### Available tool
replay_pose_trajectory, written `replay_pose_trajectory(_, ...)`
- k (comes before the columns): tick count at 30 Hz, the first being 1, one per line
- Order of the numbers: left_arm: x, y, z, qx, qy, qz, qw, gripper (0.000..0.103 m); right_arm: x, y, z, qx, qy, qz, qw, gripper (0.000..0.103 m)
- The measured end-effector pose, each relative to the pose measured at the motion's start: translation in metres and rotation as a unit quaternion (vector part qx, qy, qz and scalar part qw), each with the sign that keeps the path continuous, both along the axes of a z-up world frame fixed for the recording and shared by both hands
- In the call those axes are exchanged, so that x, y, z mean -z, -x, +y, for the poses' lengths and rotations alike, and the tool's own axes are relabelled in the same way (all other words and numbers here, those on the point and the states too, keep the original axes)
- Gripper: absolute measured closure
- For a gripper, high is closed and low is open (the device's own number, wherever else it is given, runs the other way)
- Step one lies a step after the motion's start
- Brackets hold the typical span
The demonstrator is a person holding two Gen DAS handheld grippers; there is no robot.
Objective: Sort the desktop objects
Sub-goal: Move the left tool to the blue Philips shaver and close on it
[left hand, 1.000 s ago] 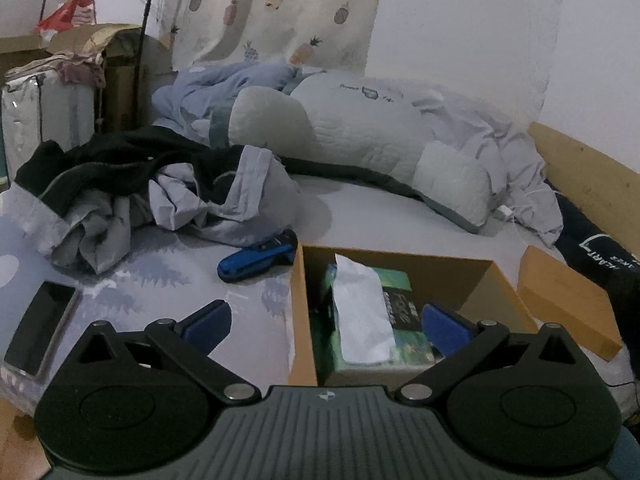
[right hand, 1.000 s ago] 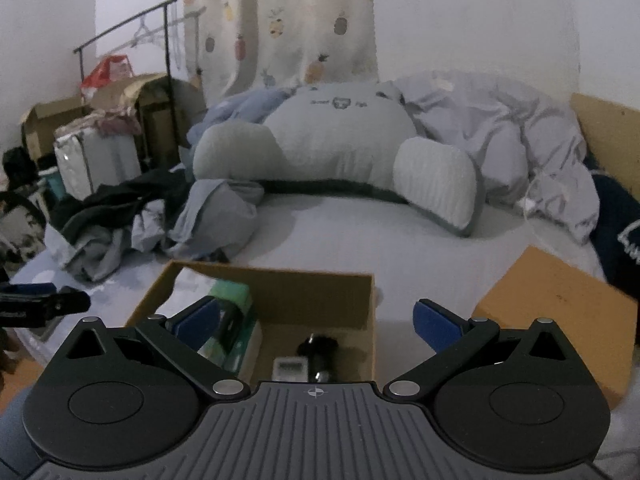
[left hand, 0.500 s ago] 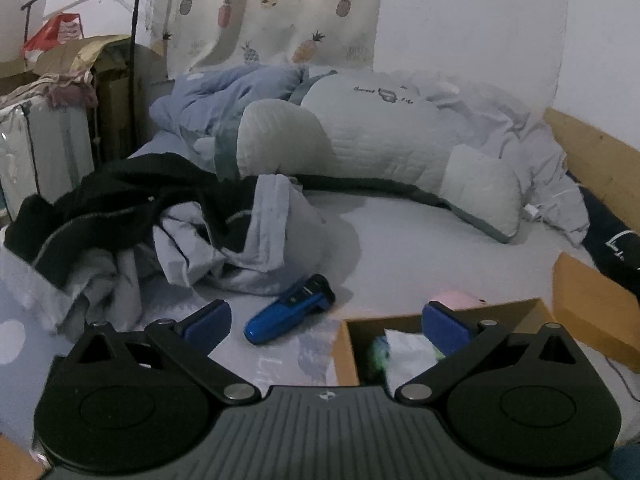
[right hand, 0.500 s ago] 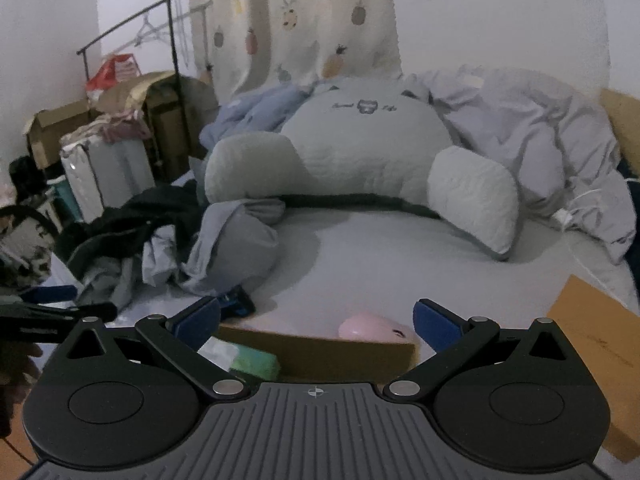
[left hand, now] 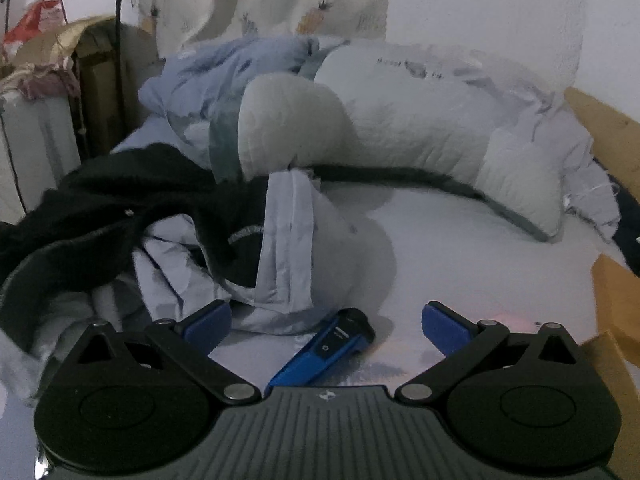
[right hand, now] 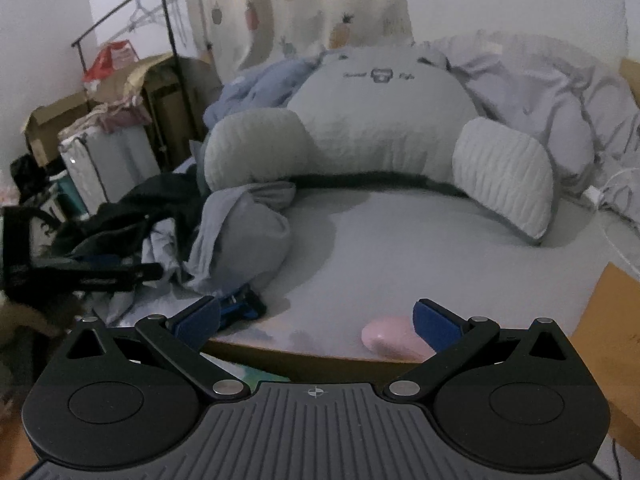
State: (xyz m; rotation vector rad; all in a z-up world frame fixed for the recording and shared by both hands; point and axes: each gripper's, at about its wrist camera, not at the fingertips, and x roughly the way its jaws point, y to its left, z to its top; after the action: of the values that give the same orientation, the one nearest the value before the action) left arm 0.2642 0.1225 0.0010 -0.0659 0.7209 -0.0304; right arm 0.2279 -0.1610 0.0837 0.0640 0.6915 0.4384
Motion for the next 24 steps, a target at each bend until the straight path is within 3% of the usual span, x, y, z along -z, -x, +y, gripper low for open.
replay_pose_trajectory(10,0.081,-0.068,0.004,0.042,0.024,0.093,0.9945,0.0,0.025,-0.019,0.006,0.012,0.008,0.034,0.999,0.0)
replay_pose_trajectory(13,0.099,-0.076,0.002,0.056,0.011,0.113,0.992,0.0,0.03,-0.024,0.008,0.014,0.013,0.036,0.999,0.0)
replay_pose_trajectory(19,0.124,-0.082,0.0,0.068,0.009,0.141,0.9876,0.0,0.034,-0.031,0.014,0.008,0.015,0.041,0.999,0.0)
replay_pose_trajectory(24,0.131,-0.08,-0.001,0.072,-0.004,0.148,0.9863,0.007,0.039,-0.034,0.017,0.01,0.017,0.046,0.999,0.0)
